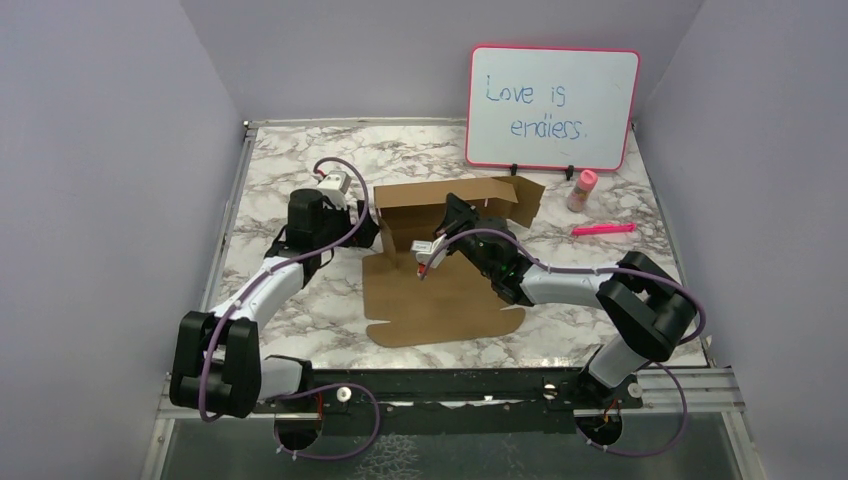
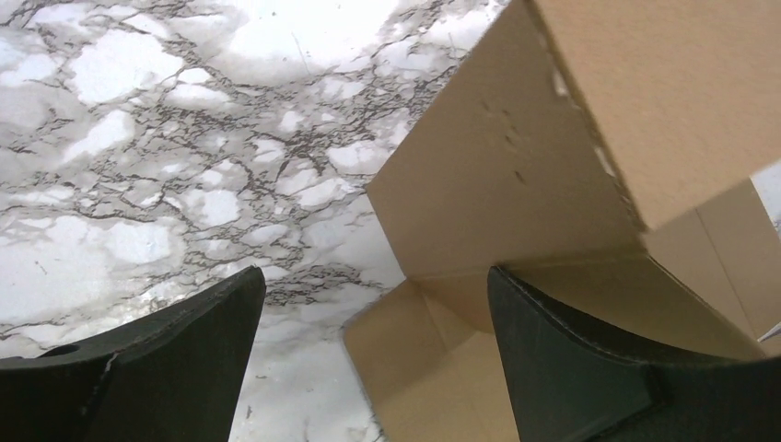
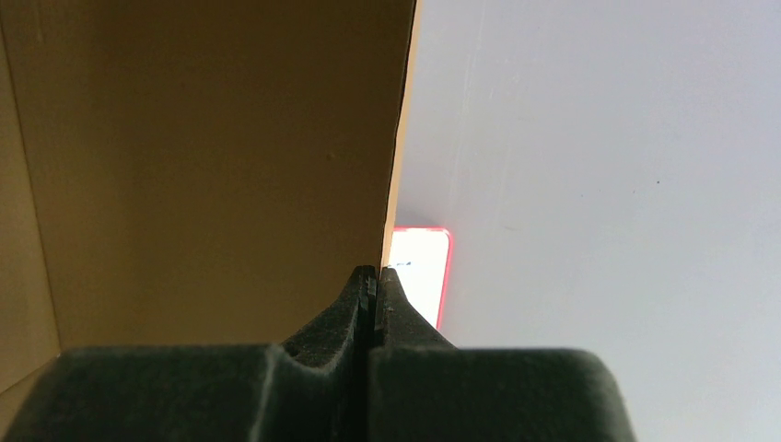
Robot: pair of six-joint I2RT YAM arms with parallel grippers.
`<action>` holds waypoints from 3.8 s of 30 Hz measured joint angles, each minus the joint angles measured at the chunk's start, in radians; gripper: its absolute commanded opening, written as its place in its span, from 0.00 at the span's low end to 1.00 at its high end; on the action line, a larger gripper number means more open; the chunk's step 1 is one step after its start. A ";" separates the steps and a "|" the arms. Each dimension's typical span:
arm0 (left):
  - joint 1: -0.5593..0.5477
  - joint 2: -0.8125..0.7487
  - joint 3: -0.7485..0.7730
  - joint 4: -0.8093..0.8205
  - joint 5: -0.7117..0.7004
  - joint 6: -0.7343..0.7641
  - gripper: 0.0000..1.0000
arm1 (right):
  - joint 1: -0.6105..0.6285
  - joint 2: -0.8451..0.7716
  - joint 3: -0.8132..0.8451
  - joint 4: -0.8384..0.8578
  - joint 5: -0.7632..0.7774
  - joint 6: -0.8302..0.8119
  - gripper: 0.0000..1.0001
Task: Fold the paper box
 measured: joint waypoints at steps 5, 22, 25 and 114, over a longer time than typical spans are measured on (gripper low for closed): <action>-0.047 -0.041 -0.042 0.070 -0.009 -0.026 0.91 | 0.000 -0.001 0.000 0.000 0.010 0.007 0.01; -0.153 -0.070 -0.283 0.494 -0.289 -0.150 0.76 | 0.000 -0.002 0.000 0.000 0.008 0.010 0.01; -0.163 -0.070 -0.312 0.558 -0.330 -0.151 0.75 | 0.000 -0.002 0.000 0.000 0.008 0.010 0.01; -0.472 0.493 -0.127 1.173 -1.333 -0.228 0.35 | 0.059 0.017 0.002 0.023 -0.013 0.015 0.01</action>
